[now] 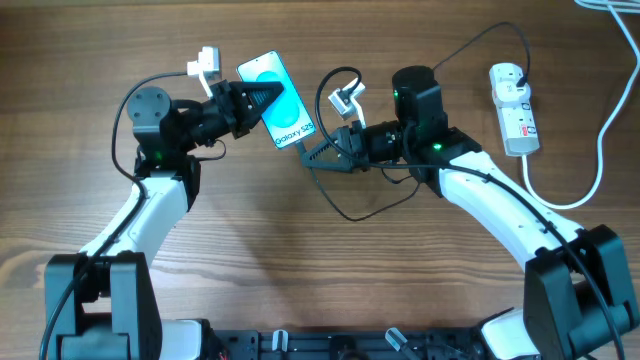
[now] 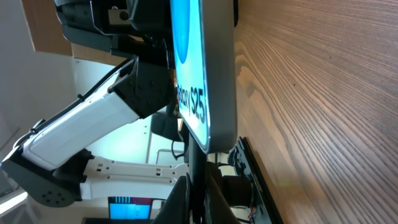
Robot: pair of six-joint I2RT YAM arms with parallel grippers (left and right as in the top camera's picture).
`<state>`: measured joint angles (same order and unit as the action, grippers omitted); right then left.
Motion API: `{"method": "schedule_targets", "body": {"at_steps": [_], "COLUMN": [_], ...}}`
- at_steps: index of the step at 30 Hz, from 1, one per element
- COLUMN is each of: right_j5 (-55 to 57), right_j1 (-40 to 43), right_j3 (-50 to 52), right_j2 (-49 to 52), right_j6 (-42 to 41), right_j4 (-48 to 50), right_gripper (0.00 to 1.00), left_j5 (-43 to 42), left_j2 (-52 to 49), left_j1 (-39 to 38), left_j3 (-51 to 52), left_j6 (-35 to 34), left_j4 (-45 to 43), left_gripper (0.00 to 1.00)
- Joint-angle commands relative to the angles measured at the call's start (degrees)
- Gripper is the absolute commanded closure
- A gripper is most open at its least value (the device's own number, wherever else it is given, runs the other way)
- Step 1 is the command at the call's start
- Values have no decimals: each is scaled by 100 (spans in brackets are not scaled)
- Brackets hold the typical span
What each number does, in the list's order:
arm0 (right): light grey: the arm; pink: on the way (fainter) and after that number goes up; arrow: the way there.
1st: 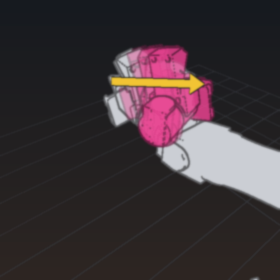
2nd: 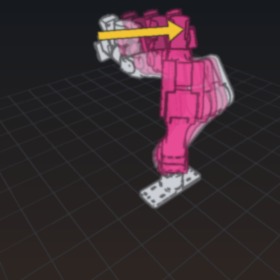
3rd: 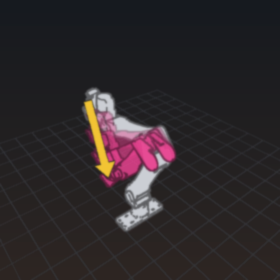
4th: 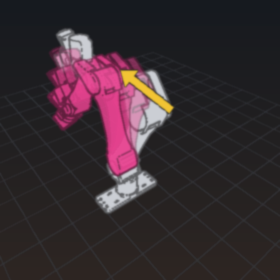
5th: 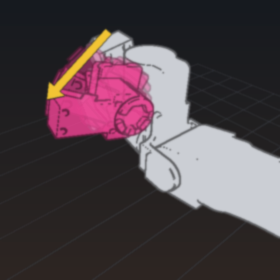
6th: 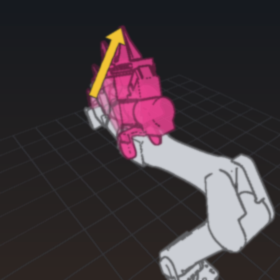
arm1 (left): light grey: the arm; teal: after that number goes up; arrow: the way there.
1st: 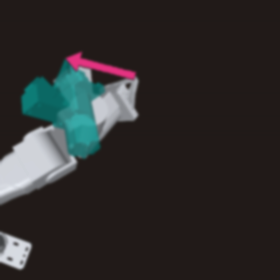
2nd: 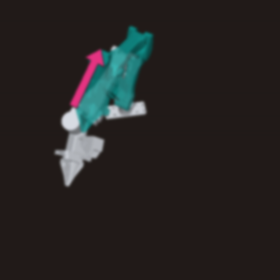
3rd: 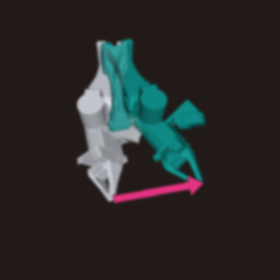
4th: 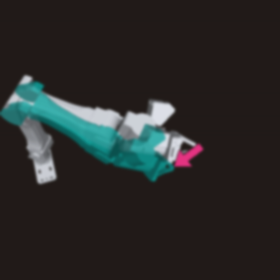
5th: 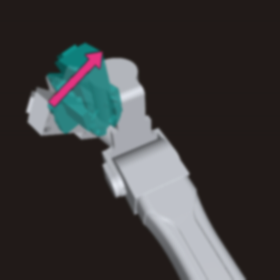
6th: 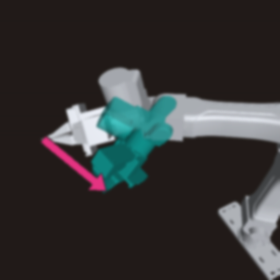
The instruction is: Plug charger to phone and switch on socket
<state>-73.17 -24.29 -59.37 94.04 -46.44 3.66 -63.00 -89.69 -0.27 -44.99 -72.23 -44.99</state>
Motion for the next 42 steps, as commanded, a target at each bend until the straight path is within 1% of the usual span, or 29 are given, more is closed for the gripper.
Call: {"method": "schedule_targets", "body": {"at_steps": [1, 6, 10, 19, 27, 31, 42], "right_j5": [162, 160, 186, 310, 310, 310, 264], "right_j1": [-55, -55, -55, -35, -22, -15, 83], "right_j3": [-107, -109, -109, -111, -111, -111, -116], "right_j2": [-72, -72, -72, -72, -72, -72, -72], "right_j6": [39, -28, -26, -76, -181, -186, -323], "right_j4": [22, 415, 431, 557, 693, 730, 883], "right_gripper": [96, 95, 96, 96, 95, 96, 95], "left_j5": [-382, -732, -870, -1408, -1598, -1908, -2166], "left_j2": [33, 33, 33, 33, 48, 48, 48], "left_j1": [-26, -155, -345, -415, -610, -612, -820], "left_j3": [-26, -26, -26, -26, -22, -22, -22], "left_j6": [131, 151, 151, 146, 144, 140, 81], "left_j4": [-44, -46, -46, -46, -44, -42, -39], "left_gripper": [96, 96, 97, 96, 96, 96, 96]}}
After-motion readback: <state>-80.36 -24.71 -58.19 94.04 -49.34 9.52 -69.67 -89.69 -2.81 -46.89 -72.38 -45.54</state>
